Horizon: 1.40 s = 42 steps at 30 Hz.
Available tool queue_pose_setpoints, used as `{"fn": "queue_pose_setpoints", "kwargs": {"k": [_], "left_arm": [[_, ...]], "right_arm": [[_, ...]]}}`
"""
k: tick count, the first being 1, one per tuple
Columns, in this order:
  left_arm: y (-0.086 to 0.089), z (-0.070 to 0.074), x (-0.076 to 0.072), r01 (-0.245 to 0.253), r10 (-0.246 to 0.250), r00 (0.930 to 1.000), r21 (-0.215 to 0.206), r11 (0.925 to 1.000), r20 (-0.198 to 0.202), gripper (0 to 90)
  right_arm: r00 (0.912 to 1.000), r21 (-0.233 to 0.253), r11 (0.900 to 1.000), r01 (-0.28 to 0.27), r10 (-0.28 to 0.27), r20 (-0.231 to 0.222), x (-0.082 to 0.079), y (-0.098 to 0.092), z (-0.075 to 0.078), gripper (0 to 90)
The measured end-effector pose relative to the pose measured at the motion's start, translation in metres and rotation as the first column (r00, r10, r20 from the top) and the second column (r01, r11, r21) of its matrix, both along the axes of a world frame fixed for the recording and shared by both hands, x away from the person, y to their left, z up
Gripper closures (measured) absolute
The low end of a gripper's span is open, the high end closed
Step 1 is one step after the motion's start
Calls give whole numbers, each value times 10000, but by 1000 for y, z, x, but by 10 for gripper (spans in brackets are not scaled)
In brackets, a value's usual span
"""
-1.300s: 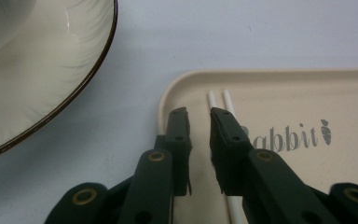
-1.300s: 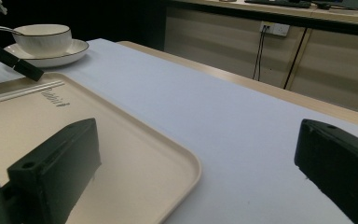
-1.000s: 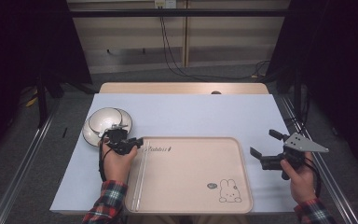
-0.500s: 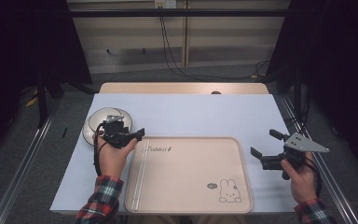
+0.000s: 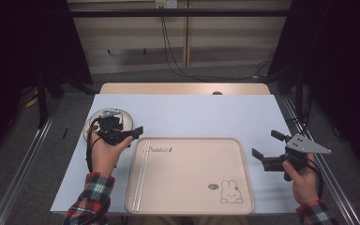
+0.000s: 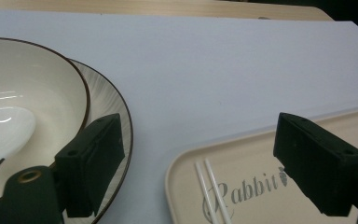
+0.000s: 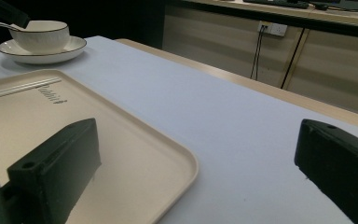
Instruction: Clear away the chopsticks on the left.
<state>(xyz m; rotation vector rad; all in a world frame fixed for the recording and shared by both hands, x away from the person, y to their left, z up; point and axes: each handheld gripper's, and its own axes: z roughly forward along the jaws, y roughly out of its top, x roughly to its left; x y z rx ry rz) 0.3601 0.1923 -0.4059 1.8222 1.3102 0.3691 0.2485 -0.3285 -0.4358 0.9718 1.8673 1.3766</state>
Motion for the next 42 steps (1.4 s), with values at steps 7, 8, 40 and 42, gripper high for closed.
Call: {"fn": "queue_pose_setpoints", "kwargs": {"k": [7, 8, 40, 42], "left_arm": [[12, 8, 3, 70, -71, 10000, -43, 10000, -61, 143], [14, 9, 2, 26, -26, 10000, 2, 10000, -41, 141], [50, 10, 5, -97, 99, 9922, 21, 10000, -1241, 533], [54, 9, 4, -159, 175, 9904, 126, 9998, -1368, 599]], "right_arm": [[10000, 91, 9999, -43, 43, -41, 0, -1, 0, 0], [10000, 44, 10000, -42, 42, 30, 0, -1, 1, 0], [10000, 73, 10000, -48, 48, 8, 0, -1, 1, 0], [10000, 90, 10000, -17, 17, 19, 0, -1, 1, 0]]}}
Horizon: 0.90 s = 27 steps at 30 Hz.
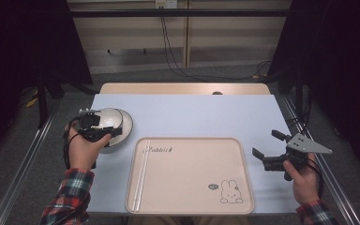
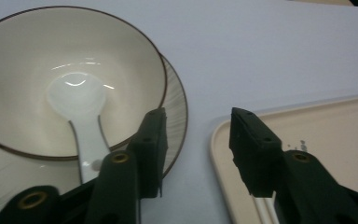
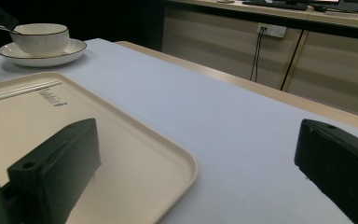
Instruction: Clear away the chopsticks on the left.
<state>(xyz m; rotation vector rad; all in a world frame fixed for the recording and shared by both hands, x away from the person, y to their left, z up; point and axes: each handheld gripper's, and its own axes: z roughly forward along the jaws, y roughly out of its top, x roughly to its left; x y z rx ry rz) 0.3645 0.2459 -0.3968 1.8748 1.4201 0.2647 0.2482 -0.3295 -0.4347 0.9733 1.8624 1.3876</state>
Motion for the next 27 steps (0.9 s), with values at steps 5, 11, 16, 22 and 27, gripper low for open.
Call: {"fn": "queue_pose_setpoints", "kwargs": {"k": [5, 11, 16, 22, 27], "left_arm": [[5, -1, -1, -161, 163, 9997, 88, 9998, -168, 741], [14, -1, -3, -331, 347, 9982, 341, 9989, -479, 883], [17, -5, -5, -477, 484, 9973, 145, 9988, -553, 900], [20, -1, -6, -415, 438, 9964, 336, 9986, -722, 900], [24, 1, -8, -520, 545, 9965, 405, 9978, -639, 900]], "right_arm": [[10000, 9, 10000, -6, 6, 20, 0, 0, 0, 0], [10000, -36, 10000, -84, 84, 17, 0, 1, 0, 0], [10000, -37, 10000, -38, 38, 14, 0, 1, 0, 0], [10000, -13, 10000, -81, 81, -8, 0, 2, 0, 0], [10000, -19, 10000, -50, 50, 23, 0, 3, 0, 0]]}}
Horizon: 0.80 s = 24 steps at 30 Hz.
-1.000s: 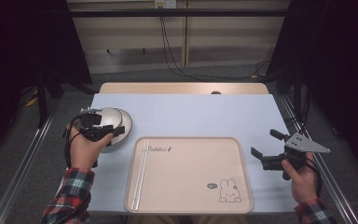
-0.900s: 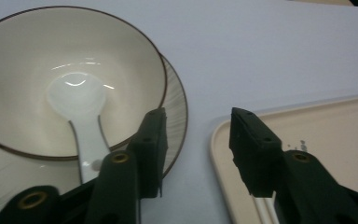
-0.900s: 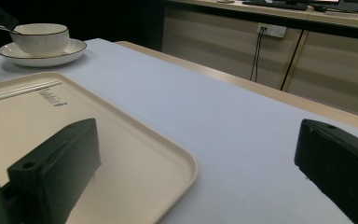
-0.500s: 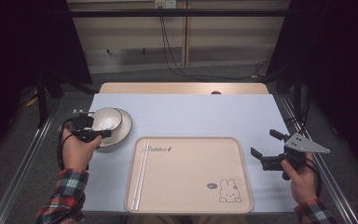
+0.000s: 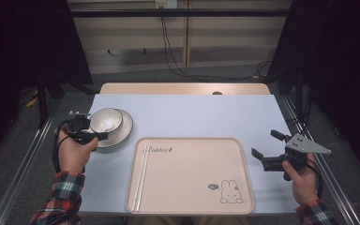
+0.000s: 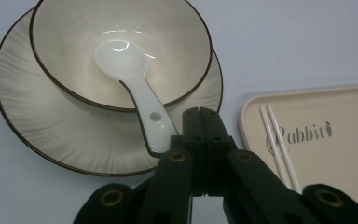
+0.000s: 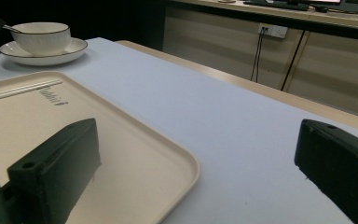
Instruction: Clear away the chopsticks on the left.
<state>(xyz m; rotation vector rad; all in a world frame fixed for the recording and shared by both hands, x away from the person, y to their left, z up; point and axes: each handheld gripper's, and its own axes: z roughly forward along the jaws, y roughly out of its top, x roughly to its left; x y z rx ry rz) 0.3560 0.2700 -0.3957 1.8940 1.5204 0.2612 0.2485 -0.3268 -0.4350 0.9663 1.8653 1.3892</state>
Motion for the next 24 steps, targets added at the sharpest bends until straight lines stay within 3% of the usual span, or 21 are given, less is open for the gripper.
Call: {"fn": "queue_pose_setpoints", "kwargs": {"k": [3, 4, 5, 7, 16, 19, 24], "left_arm": [[3, -1, -2, 1, -2, 9999, -43, 10000, -125, 900], [1, -3, -2, -241, 240, 9997, -236, 9994, -35, 900], [4, -3, -3, -23, 23, 10000, 1, 10000, -81, 900], [5, -5, -4, -117, 116, 9999, -107, 9999, -71, 900], [9, -2, -7, -186, 188, 9997, 146, 9997, -127, 900], [11, -3, -8, -408, 408, 9992, 1, 9992, -57, 900], [14, -4, -9, -322, 324, 9994, 164, 9993, -139, 900]], "right_arm": [[10000, -16, 10000, -4, 4, 8, 0, 0, 0, 0], [10000, -38, 10000, -40, 40, 22, 0, 0, 0, 0], [10000, -54, 10000, -25, 25, 1, 0, 0, 0, 0], [10000, -59, 10000, -16, 16, -10, 0, 0, -1, 0], [10000, -52, 10000, 52, -53, -21, 1, -1, 0, 0], [10000, -42, 10000, 4, -3, 34, 1, -1, 0, 0], [10000, -23, 10000, 40, -40, 2, 0, -1, 1, 0]]}}
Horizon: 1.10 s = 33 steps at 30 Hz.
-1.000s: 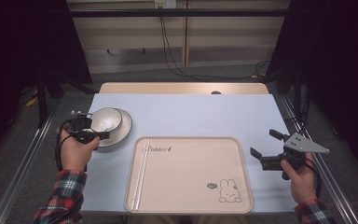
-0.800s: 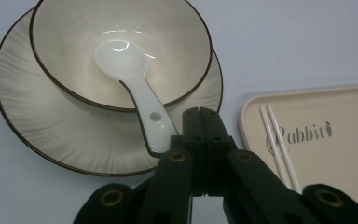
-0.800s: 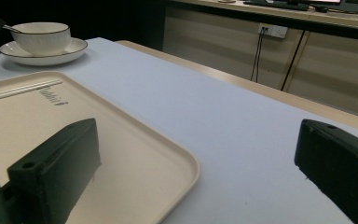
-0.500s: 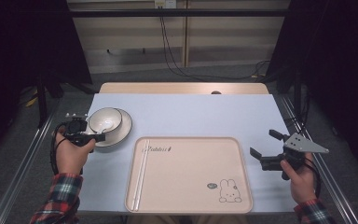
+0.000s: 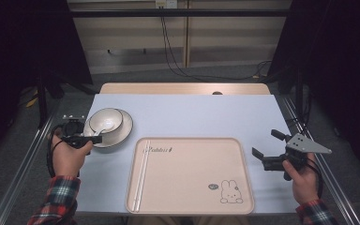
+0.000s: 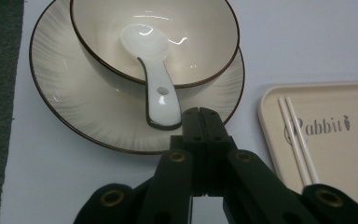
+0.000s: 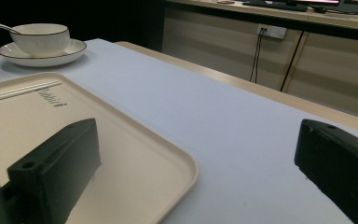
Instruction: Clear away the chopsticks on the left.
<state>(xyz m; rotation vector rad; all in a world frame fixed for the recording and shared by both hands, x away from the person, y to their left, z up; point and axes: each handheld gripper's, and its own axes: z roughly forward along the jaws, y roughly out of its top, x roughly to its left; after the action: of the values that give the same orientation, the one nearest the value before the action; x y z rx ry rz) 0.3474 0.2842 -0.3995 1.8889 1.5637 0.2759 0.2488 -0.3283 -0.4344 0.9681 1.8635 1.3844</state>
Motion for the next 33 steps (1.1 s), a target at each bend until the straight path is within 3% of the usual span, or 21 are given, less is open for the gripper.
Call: {"fn": "queue_pose_setpoints", "kwargs": {"k": [3, 7, 11, 13, 26, 27, 33], "left_arm": [[0, 0, -1, -182, 183, 9998, -132, 9997, 46, 900], [4, 1, -3, -47, 47, 9999, 40, 10000, -98, 900], [5, -1, -3, -342, 342, 9994, -42, 9994, -16, 900], [8, -1, -3, -195, 198, 9997, 176, 9997, -164, 900], [12, -8, -1, -569, 573, 9983, 288, 9980, -114, 900], [12, -8, 0, -589, 592, 9982, 286, 9979, -83, 900], [16, -9, 2, -671, 675, 9977, 349, 9971, -100, 900]], "right_arm": [[10000, 12, 10000, -66, 66, -52, -1, 1, 0, 0], [10000, 74, 10000, 15, -14, -78, -1, 0, 0, 0], [10000, 1, 10000, -67, 67, -49, -1, 1, 0, 0], [10000, -20, 10000, -17, 17, 3, 0, 1, -1, 0], [9999, -41, 9999, -154, 154, -71, 0, 0, 0, 0], [10000, -23, 10000, 61, -61, 27, 0, 0, 0, 0], [10000, -18, 10000, 41, -41, 28, 0, 1, -1, 0]]}}
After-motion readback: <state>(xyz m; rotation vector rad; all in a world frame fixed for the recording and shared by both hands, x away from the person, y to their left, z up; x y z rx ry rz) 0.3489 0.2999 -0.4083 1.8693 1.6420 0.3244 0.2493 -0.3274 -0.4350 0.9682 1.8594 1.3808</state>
